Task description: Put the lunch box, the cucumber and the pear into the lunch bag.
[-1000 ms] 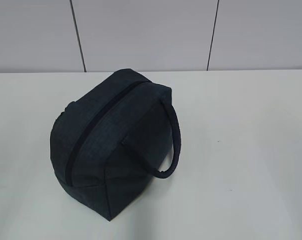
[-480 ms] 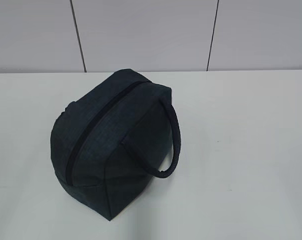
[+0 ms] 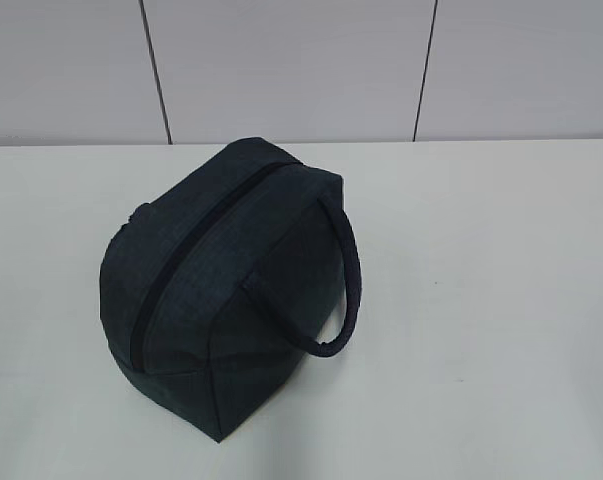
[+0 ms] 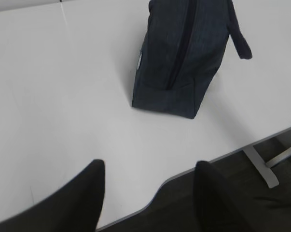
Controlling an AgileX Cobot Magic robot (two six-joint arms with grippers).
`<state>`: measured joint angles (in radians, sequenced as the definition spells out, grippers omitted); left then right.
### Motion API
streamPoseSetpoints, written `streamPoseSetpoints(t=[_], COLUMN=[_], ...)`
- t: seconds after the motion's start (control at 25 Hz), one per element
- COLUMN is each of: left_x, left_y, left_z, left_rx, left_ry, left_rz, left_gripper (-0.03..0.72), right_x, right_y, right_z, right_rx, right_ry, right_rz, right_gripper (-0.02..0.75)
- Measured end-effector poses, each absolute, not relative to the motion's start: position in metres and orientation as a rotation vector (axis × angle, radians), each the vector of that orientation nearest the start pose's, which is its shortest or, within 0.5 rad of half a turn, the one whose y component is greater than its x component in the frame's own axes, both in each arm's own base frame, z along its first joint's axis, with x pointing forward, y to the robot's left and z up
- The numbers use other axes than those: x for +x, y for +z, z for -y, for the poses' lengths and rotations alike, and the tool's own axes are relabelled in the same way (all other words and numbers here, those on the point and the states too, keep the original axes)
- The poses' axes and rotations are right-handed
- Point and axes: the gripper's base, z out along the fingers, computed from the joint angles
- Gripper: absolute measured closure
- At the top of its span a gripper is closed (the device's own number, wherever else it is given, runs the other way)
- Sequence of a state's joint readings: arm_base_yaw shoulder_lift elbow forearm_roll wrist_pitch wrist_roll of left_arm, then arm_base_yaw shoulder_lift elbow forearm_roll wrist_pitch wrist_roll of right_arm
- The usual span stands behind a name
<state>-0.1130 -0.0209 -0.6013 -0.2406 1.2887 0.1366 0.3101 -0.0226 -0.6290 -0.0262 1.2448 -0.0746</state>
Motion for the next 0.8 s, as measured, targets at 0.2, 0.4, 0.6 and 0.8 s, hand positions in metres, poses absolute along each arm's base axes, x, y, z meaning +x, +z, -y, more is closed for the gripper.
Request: streamPoseSetpoints(t=[0.2, 0.4, 0.6, 0.8], left_x=[-0.03, -0.026, -0.018, -0.017], left_y=[0.285, 0.287, 0.284, 0.283], left_z=[0.017, 0.017, 0.017, 0.015], left_rx=[0.316, 0.299, 0.28, 0.276], left_ry=[-0.271, -0.271, -0.27, -0.238], left_rz=[-2.098, -2.046, -2.011, -2.015], left_gripper=[0.33, 0.33, 0.33, 0.33], right_x=[-0.016, -0.011, -0.01, -0.01], right_y=[0.272, 0.272, 0.269, 0.269], right_z=[0.009, 0.007, 0.007, 0.007], right_rx=[-0.4, -0.388, -0.384, -0.383], right_ry=[0.094, 0.097, 0.094, 0.095], right_rz=[-2.109, -2.066, -2.075, -2.075], right_gripper=[0.314, 0.314, 0.314, 0.314])
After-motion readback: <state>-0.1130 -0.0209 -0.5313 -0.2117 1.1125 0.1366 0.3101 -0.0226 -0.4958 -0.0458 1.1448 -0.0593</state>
